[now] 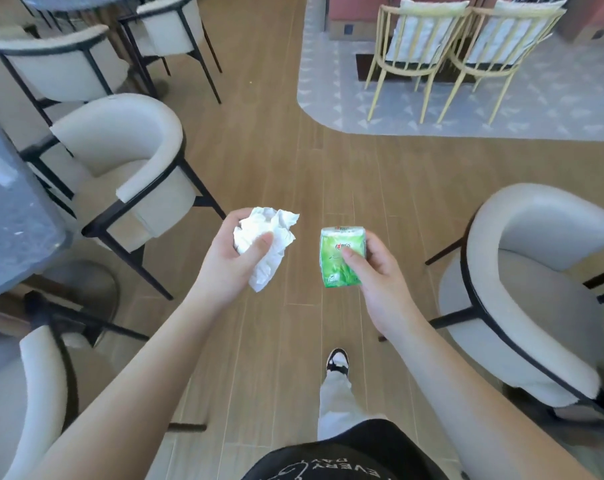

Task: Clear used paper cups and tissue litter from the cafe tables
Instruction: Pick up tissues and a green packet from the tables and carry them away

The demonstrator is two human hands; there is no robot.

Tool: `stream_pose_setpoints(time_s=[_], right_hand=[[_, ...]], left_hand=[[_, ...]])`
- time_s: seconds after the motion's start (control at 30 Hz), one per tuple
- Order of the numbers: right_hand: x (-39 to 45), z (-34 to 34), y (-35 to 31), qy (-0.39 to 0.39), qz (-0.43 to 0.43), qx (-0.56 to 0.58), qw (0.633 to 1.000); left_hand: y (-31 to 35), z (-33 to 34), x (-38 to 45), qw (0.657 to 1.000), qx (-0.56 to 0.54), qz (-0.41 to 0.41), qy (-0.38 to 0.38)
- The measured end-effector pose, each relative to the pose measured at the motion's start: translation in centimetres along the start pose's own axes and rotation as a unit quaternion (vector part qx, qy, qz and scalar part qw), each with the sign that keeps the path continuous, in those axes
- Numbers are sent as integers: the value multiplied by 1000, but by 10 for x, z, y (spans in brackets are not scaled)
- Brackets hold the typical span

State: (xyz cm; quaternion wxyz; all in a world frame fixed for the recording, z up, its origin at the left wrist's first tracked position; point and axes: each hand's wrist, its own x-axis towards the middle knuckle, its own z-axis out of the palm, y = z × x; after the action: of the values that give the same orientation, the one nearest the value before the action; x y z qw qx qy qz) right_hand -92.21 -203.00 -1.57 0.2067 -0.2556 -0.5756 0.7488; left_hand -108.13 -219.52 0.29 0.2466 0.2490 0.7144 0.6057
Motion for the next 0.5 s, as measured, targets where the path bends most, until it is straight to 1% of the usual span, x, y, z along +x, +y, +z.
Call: stream_pose_setpoints(time_s=[0.1,0.2,0.3,0.4,0.5], right_hand=[[61,-5,-10,-8,2,31,999],[120,-15,-25,-19,1,24,1000],[180,-27,-45,-17,5,17,1000],[241,-31,-62,-29,0,6,1000],[298,-22,-71,-38,-11,9,999]], left_hand=[[-1,7,61,1000,1,-4,8],[13,14,126,1000,6,-10,14],[33,21,186,1000,9,1,17],[43,24,233,1000,3,6,29],[39,17,273,999,-9,-8,49]])
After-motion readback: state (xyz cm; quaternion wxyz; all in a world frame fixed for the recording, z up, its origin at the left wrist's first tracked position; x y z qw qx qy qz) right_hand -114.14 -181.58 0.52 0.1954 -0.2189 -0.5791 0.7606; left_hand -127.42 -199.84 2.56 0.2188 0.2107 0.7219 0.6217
